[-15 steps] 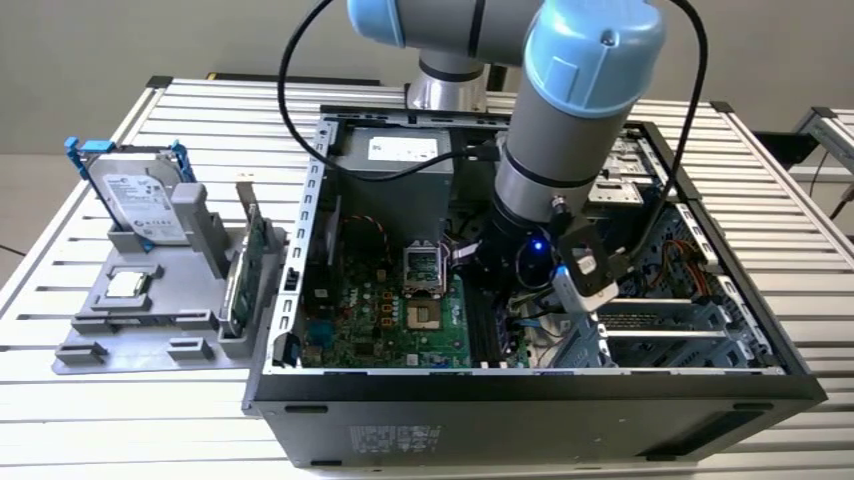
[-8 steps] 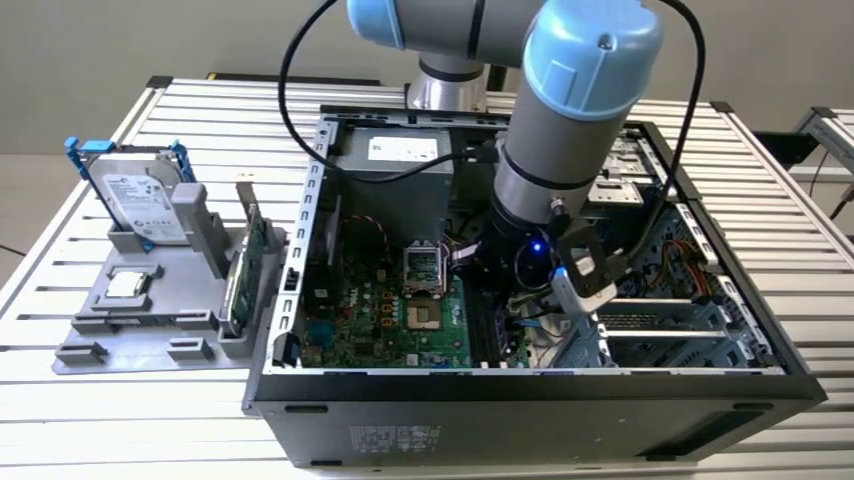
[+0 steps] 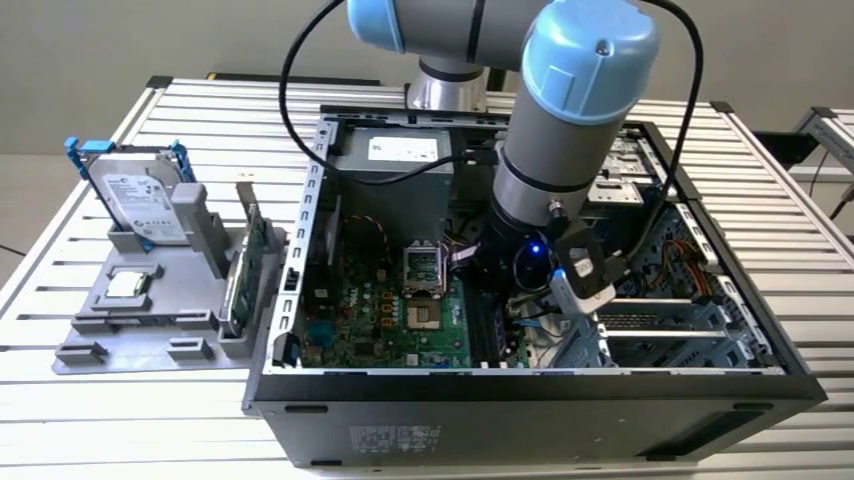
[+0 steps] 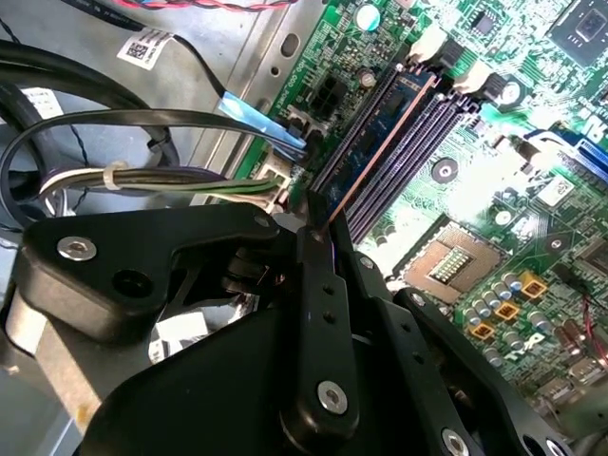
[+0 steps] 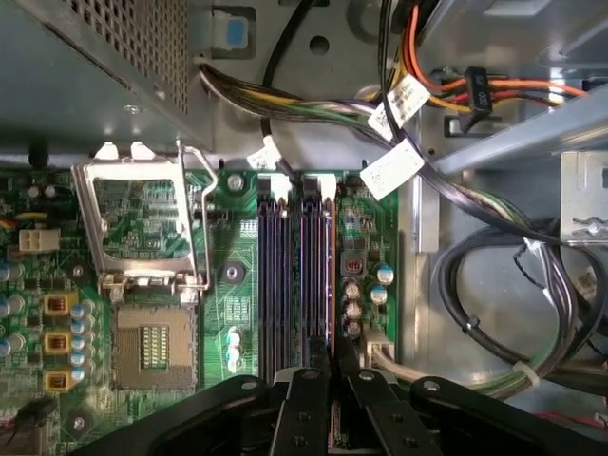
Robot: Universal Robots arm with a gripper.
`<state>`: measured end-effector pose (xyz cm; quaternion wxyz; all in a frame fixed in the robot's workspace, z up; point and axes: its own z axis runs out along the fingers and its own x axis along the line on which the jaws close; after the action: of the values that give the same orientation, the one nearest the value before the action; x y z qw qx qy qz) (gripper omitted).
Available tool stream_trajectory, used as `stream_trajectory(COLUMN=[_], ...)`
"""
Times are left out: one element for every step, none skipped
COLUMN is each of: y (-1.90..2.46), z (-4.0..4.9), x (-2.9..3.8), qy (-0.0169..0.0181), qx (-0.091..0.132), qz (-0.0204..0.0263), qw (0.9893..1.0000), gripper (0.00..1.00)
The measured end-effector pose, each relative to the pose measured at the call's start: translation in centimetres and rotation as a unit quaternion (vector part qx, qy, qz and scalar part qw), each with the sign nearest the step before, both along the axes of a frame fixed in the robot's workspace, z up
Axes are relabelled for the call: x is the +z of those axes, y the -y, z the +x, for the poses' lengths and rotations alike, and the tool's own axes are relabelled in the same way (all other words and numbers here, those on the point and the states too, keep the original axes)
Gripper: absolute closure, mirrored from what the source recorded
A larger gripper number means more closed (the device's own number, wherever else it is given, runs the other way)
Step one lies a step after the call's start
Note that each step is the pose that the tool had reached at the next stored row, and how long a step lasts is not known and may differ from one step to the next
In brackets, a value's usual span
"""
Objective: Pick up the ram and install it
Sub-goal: 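Insert the ram into the slot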
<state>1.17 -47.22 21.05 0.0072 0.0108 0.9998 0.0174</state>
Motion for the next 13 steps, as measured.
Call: stream_trajectory(y=[0.01, 0.01, 0.02, 0.02, 0.02, 0.02, 0.01, 0.0, 0.0, 0.0, 0.0, -0.01, 0.0], z=[-0.01, 0.0, 0.0, -0.01, 0.0, -0.01, 0.0, 0.0, 0.0, 0.0, 0.0, 0.0, 0.0], x=[0.0, 0.0, 0.0, 0.0, 0.0, -0.01, -0.02, -0.03, -0.03, -0.03, -0.04, -0.04, -0.04], qy=[-0.0001, 0.0, -0.0001, -0.0001, -0.0001, -0.0001, 0.0, 0.0, 0.0, 0.0, 0.0, 0.0, -0.0001], qx=[0.0, 0.0, 0.0, 0.0, 0.0, 0.0, 0.0, 0.0, 0.0, 0.0, 0.0, 0.0, 0.0], qz=[-0.0003, -0.0004, -0.0004, -0.0005, -0.0005, -0.0004, -0.0004, -0.0004, -0.0003, -0.0004, -0.0004, -0.0003, -0.0004], qw=[1.0, 1.0, 1.0, 1.0, 1.0, 1.0, 1.0, 1.0, 1.0, 1.0, 1.0, 1.0, 1.0], gripper=[1.0, 1.0, 1.0, 1.0, 1.0, 1.0, 1.0, 1.0, 1.0, 1.0, 1.0, 1.0, 1.0])
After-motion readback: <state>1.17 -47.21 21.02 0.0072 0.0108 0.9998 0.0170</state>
